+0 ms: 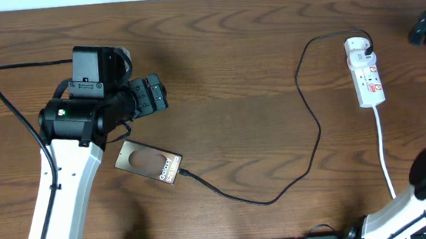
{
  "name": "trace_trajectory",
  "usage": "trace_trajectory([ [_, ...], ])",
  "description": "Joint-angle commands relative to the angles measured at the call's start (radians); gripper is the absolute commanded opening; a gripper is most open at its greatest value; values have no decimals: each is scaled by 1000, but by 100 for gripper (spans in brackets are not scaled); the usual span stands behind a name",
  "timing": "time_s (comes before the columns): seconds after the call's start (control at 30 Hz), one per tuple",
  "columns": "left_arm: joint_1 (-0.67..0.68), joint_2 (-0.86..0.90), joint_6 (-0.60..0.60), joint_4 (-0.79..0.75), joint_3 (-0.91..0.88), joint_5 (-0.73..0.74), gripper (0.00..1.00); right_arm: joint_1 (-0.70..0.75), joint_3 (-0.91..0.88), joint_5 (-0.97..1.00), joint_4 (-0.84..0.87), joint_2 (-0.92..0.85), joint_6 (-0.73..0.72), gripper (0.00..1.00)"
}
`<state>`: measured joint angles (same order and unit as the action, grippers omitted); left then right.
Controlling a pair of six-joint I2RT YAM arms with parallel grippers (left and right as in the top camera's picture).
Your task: Plug charger to phone and switch on socket
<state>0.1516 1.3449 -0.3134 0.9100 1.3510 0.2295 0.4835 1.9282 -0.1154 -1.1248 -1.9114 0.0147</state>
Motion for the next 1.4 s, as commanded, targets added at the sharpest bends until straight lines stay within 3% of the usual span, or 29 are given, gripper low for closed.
trace_trajectory([
  [0.0, 0, -4, 13, 6, 10, -14, 95, 1, -14, -192, 1, -95, 163, 99],
  [0.1, 0, -4, 14, 9, 8, -14, 95, 1, -14, -306, 7, -155, 251, 99],
  [0.53, 0, 3, 13, 9, 6, -14, 95, -16, -14, -439, 27, -348, 256, 99],
  [1.37, 0, 3, 14, 17, 5, -14, 95, -106, -15, -396, 35, -393, 251, 99],
])
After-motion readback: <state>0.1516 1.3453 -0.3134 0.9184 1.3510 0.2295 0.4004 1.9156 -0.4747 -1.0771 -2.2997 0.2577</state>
